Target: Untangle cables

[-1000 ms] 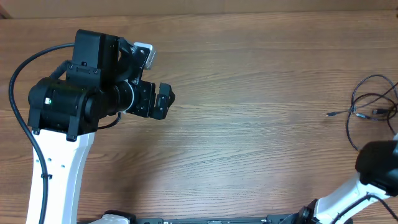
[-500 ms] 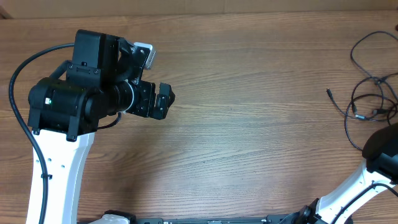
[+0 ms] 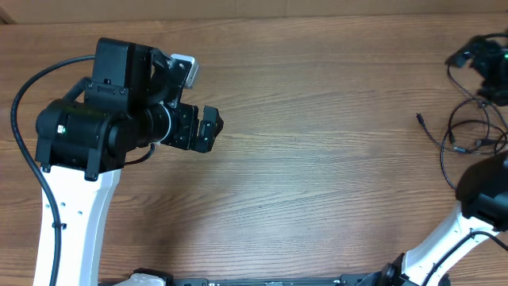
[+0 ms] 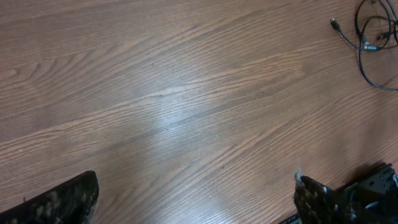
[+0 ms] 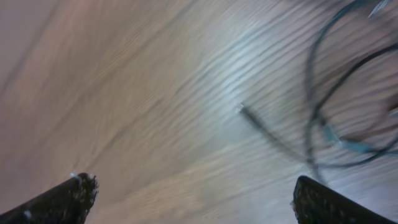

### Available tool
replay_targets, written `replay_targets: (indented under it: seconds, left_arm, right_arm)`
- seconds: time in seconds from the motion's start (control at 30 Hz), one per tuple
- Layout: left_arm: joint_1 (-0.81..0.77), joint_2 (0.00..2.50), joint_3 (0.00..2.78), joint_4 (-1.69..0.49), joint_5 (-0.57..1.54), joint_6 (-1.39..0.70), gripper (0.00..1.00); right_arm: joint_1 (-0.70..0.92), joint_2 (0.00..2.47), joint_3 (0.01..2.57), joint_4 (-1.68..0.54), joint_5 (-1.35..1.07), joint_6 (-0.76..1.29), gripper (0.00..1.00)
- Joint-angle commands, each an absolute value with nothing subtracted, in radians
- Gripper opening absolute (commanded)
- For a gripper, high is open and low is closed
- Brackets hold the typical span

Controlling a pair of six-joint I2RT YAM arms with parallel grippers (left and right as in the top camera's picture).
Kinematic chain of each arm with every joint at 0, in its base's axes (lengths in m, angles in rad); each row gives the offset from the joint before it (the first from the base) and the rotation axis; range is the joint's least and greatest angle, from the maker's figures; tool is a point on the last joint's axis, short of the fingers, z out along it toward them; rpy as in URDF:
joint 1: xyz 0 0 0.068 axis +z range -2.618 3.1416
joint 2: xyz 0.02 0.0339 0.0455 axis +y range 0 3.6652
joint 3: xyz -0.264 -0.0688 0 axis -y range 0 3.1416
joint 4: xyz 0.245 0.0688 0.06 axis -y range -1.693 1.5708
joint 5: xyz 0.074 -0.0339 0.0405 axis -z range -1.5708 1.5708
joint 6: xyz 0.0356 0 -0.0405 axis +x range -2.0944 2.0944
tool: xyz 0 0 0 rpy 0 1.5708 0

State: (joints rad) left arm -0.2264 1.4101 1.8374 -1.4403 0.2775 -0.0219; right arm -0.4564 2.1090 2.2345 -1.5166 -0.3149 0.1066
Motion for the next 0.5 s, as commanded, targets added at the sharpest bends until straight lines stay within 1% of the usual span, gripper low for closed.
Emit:
replay_targets:
  seconds: [0.0, 0.03, 0.07, 0.17, 0.23, 0.27, 0.3, 0.47]
  left_arm:
    - [-0.223, 1.414, 1.848, -1.437, 0.285, -0.003, 1.0]
    - [-0.223, 1.414, 1.848, -1.437, 0.285, -0.003, 1.0]
    - [-0.223, 1.414, 1.848, -1.437, 0.285, -0.003, 1.0]
    - [-0.223, 1.414, 1.848, -1.437, 0.285, -0.003, 1.0]
    - [-0.223, 1.414, 1.848, -1.437, 0.285, -0.003, 1.0]
    - [-0.223, 1.414, 1.848, -1.437, 0.285, -0.003, 1.0]
    - [-0.223, 1.414, 1.848, -1.437, 0.285, -0.003, 0.99]
    - [-0.223, 1.414, 1.848, -1.437, 0.285, -0.003, 1.0]
  right_arm:
    - [-0.379, 2.095, 2.238, -1.576, -0.286, 0.091, 1.0]
    - [-0.326, 2.074, 2.238, -1.619, -0.154, 0.173, 1.0]
    - [-0.29, 2.052, 2.238, -1.642, -0.076, 0.227, 1.0]
    - [-0.149, 1.949, 2.238, -1.668, -0.098, 0.244, 1.0]
    - [-0.087, 1.909, 2.238, -1.673, -0.078, 0.266, 1.0]
    - [0.012, 1.857, 2.238, -1.688, 0.015, 0.326, 1.0]
    - [0.059, 1.839, 2.238, -1.694, 0.055, 0.342, 1.0]
    - [0.239, 1.815, 2.235, -1.694, 0.121, 0.404, 1.0]
